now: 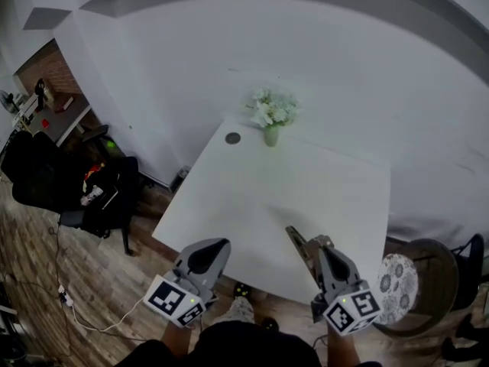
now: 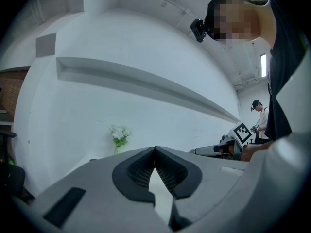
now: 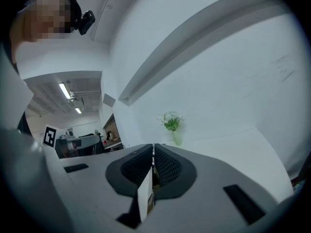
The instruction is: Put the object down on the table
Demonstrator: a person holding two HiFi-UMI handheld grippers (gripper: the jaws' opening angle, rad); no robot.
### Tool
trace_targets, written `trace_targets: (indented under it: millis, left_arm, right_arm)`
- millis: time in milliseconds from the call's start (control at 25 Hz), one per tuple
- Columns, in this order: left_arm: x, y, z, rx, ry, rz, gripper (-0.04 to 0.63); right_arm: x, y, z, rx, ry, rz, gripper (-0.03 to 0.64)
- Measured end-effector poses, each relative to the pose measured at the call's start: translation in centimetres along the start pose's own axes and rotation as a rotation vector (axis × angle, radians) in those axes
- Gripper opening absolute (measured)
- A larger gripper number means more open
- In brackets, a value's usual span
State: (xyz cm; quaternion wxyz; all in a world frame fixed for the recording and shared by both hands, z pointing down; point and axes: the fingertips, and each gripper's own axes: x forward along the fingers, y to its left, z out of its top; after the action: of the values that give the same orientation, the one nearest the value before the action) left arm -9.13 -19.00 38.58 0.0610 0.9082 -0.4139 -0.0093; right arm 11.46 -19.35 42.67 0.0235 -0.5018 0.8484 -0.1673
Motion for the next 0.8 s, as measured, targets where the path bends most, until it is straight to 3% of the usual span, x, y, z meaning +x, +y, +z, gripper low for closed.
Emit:
trace_targets:
  millis: [440, 800]
  left_arm:
    - [5.0, 4.7, -1.2, -0.018, 0.05, -0.062, 0.0]
    - [6.5, 6.8, -2.2, -0.023, 0.086, -0.07, 0.0]
  right_arm:
    - [4.8, -3.8, -2.5, 0.024, 0.076, -0.107, 0.012]
    - [7.1, -6.2, -5.3, 0.043, 0.135, -0.163, 0.012]
